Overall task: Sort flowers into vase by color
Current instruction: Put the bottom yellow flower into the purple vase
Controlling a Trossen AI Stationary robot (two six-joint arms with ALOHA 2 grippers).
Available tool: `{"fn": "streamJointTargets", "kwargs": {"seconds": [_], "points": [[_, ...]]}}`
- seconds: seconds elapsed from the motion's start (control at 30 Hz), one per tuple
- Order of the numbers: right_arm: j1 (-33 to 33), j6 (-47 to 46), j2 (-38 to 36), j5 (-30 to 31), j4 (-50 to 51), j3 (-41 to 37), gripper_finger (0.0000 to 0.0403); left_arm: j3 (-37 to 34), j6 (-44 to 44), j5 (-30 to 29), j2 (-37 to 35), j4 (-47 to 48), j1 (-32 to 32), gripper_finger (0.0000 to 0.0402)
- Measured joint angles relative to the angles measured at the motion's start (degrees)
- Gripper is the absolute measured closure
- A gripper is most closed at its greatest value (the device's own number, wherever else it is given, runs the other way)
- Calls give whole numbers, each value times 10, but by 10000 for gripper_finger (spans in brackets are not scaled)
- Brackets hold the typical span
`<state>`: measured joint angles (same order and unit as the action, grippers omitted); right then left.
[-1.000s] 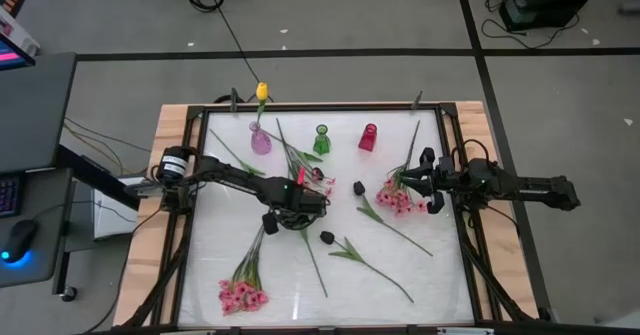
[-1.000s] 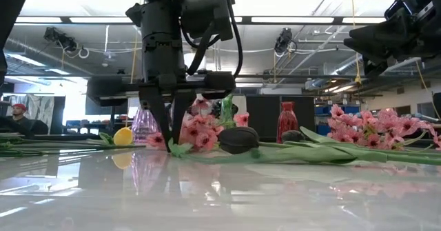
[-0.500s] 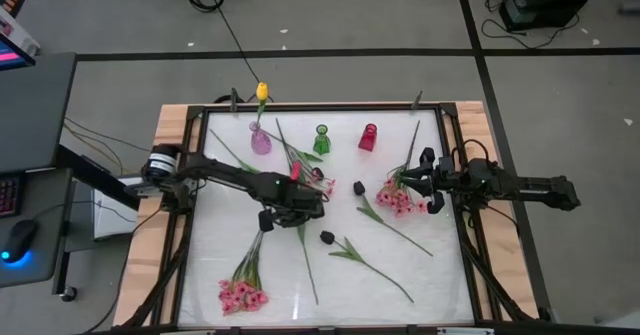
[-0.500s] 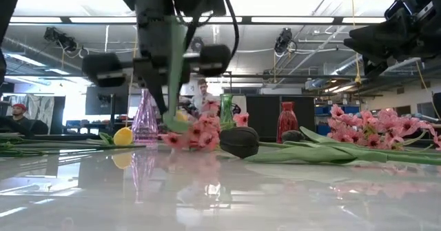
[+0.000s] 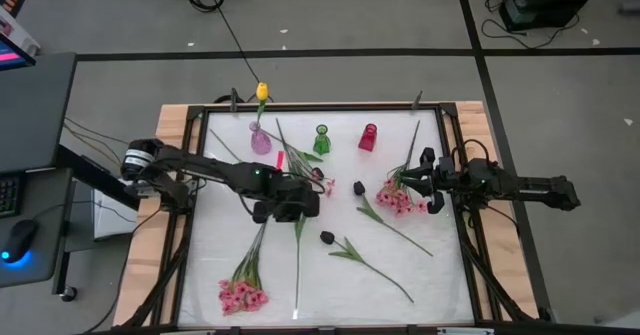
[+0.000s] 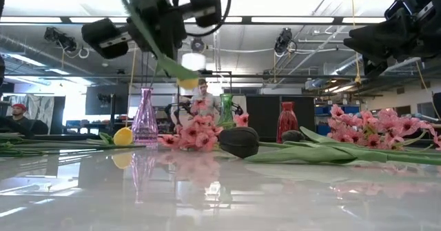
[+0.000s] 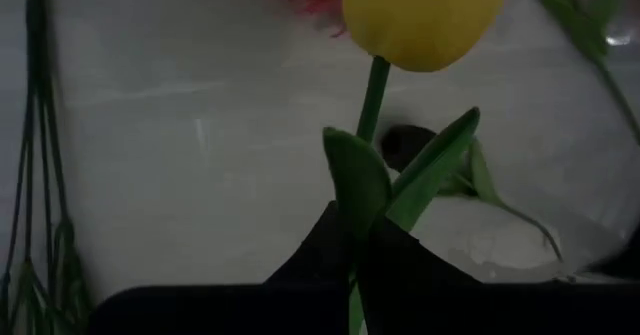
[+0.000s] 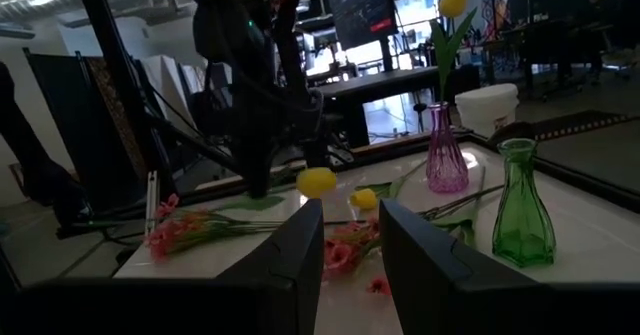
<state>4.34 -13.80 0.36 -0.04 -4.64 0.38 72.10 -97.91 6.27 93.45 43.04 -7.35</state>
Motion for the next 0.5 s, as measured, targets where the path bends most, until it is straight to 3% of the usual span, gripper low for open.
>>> {"fn": "streamJointTargets", "kwargs": {"seconds": [0.27,0.5], "points": [[0,0,0,0,0,0,292,0,65,-47,-53,1,2,392],[0,0,0,0,0,0,292,0,185,-135,-115,7,5,392]]}}
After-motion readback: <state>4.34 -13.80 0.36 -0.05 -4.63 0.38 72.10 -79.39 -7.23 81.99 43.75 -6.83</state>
